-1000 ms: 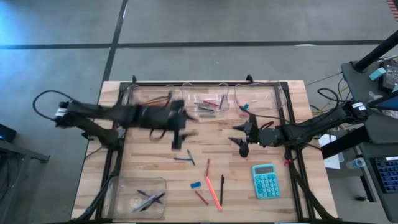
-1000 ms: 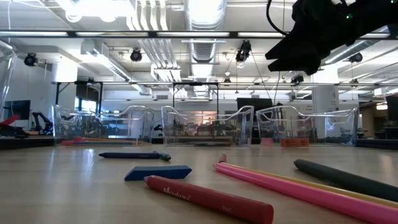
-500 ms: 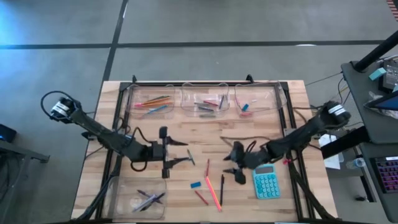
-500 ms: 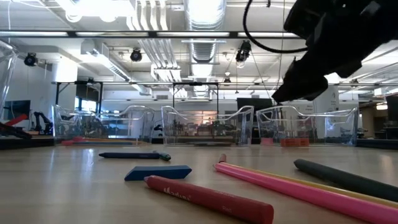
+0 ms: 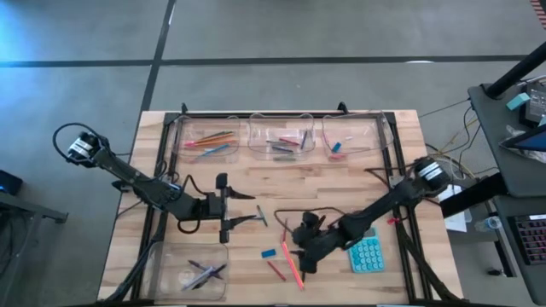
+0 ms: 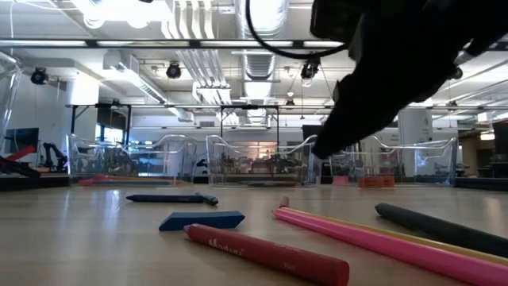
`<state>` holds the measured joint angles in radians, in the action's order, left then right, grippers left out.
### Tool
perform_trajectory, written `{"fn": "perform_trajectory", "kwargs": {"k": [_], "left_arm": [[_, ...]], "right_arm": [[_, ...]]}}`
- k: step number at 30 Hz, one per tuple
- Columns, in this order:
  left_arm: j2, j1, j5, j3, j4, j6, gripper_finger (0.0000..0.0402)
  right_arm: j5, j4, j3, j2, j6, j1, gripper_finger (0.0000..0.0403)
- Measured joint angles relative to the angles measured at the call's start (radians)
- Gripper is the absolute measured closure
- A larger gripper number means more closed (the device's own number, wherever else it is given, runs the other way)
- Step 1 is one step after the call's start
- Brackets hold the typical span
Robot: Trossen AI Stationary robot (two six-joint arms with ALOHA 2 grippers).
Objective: Sort crayons/erasers/pens/pencils in bins
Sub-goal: Put the black pen into the bottom transparent bin
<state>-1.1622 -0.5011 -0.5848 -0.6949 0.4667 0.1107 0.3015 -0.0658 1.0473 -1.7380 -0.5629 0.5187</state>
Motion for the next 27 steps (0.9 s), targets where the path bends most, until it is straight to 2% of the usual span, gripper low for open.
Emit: {"fn": "perform_trajectory", "kwargs": {"k": [6, 11, 19, 27], "left_arm": [[0.000, 0.000, 0.000, 0.000, -0.005, -0.001, 0.0188], [0.000, 0.000, 0.001, 0.000, -0.005, -0.003, 0.0188], [-0.001, 0.000, 0.002, 0.000, -0.005, -0.003, 0.0188], [-0.002, 0.000, 0.002, 0.004, -0.005, -0.028, 0.0188]], "right_arm": [[0.081, -0.457, 0.234, -0.135, -0.163, 0.035, 0.0158], [0.092, -0.660, 0.327, -0.175, -0.367, 0.073, 0.0159], [0.084, -0.644, 0.263, -0.157, -0.623, 0.107, 0.0159], [0.092, -0.527, 0.209, -0.154, -0.631, 0.101, 0.0174]]}}
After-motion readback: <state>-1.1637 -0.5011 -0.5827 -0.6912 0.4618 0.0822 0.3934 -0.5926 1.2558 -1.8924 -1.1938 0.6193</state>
